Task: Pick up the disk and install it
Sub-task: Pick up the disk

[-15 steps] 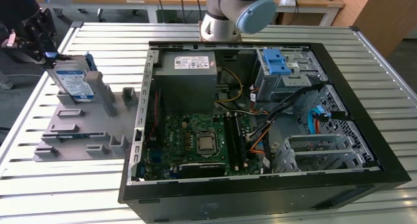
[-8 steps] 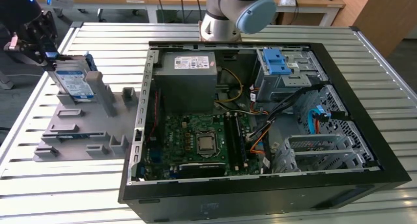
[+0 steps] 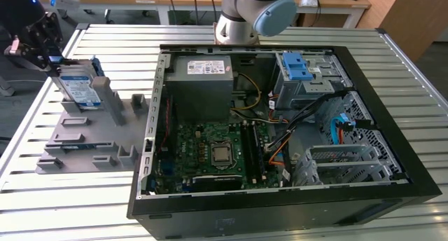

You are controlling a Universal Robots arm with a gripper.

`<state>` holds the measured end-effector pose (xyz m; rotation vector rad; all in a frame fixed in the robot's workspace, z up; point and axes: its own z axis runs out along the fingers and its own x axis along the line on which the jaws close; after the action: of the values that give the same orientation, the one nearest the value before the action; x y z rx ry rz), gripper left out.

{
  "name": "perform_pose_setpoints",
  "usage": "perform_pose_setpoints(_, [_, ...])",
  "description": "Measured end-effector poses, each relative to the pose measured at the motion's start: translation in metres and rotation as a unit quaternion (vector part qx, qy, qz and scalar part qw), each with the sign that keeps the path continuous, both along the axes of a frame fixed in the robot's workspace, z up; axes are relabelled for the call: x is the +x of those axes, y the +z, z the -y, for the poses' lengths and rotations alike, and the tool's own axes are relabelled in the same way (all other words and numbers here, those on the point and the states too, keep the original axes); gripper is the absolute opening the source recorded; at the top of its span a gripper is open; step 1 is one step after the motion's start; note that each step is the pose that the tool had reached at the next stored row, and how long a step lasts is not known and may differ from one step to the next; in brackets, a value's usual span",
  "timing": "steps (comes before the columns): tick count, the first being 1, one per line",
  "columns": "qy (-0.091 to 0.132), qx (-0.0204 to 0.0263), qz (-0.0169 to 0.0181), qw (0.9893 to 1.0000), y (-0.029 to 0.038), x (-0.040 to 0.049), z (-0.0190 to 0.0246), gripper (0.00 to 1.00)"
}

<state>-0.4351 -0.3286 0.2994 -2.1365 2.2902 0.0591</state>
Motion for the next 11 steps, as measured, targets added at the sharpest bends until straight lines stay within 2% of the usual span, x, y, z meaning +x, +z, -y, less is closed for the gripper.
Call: perform_pose_setpoints(11, [0.006, -0.0016, -0.0001, 1.0, -0.0067, 0.0003, 0.0001, 0.45])
